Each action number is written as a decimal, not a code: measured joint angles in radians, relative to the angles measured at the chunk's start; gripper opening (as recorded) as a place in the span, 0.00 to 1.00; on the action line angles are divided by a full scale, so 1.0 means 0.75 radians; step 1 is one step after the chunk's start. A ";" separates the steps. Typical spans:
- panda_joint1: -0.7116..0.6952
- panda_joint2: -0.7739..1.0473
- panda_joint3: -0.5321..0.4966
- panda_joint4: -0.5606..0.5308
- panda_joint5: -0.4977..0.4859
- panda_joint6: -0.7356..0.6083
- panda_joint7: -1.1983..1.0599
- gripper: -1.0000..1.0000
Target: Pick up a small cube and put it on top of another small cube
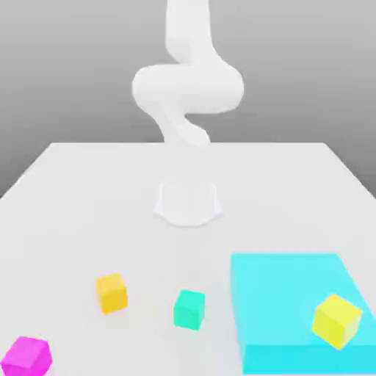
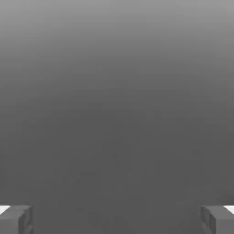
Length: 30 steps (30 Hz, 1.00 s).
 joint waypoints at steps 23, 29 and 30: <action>-0.093 1.131 -0.358 -0.609 0.246 0.772 -1.240 0.50; -0.331 1.342 -0.074 -0.566 0.437 0.938 -1.388 0.00; -0.331 1.342 -0.074 -0.566 0.437 0.938 -1.388 0.00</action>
